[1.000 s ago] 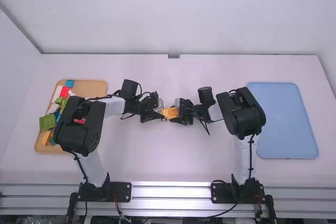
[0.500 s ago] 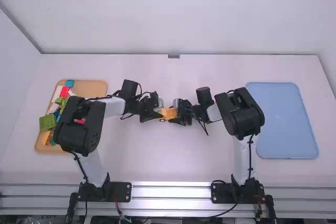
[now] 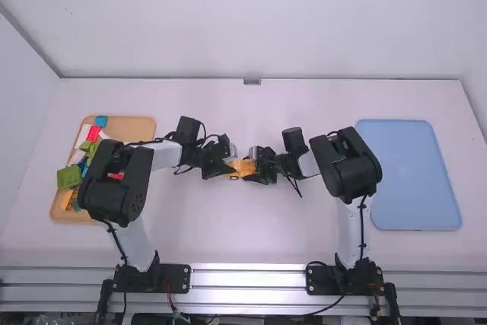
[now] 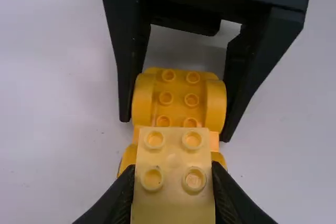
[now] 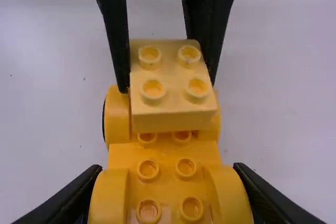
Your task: Assemble lego blocks to make yellow taxi
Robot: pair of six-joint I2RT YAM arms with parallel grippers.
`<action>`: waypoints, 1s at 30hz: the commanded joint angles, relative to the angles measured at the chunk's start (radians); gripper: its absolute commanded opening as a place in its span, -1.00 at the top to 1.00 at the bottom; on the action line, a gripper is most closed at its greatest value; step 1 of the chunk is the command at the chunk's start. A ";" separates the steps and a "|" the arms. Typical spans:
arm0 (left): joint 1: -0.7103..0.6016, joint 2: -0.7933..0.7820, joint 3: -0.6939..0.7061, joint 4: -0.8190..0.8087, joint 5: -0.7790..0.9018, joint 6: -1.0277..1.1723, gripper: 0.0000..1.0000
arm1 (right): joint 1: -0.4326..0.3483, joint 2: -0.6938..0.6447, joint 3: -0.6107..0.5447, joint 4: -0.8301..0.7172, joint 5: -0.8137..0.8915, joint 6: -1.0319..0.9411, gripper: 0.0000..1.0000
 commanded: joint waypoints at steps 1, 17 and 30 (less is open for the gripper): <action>-0.012 -0.012 -0.013 -0.013 0.005 -0.006 0.96 | 0.001 0.014 -0.006 -0.018 0.037 0.006 -0.12; -0.010 -0.012 -0.041 0.027 -0.003 0.032 0.95 | 0.010 0.014 -0.006 -0.015 0.036 0.000 -0.12; -0.014 -0.012 -0.058 0.082 -0.019 -0.003 0.88 | 0.009 0.014 -0.006 -0.016 0.037 -0.001 -0.12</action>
